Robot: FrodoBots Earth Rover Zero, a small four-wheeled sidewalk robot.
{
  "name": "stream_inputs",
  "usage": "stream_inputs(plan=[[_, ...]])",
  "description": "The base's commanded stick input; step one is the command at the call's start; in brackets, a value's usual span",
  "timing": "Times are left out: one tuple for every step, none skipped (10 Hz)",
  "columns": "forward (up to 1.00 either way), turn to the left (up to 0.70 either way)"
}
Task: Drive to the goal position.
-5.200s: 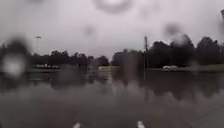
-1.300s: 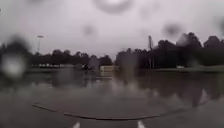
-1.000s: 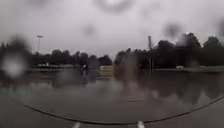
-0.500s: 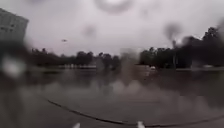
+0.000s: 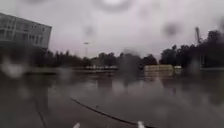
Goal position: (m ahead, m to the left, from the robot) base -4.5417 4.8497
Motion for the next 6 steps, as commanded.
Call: stream_inputs(plan=[[0.00, 0.62], [0.00, 0.61], [0.00, 0.61], [0.00, 0.64], [0.00, 0.69], [0.00, 0.36]])
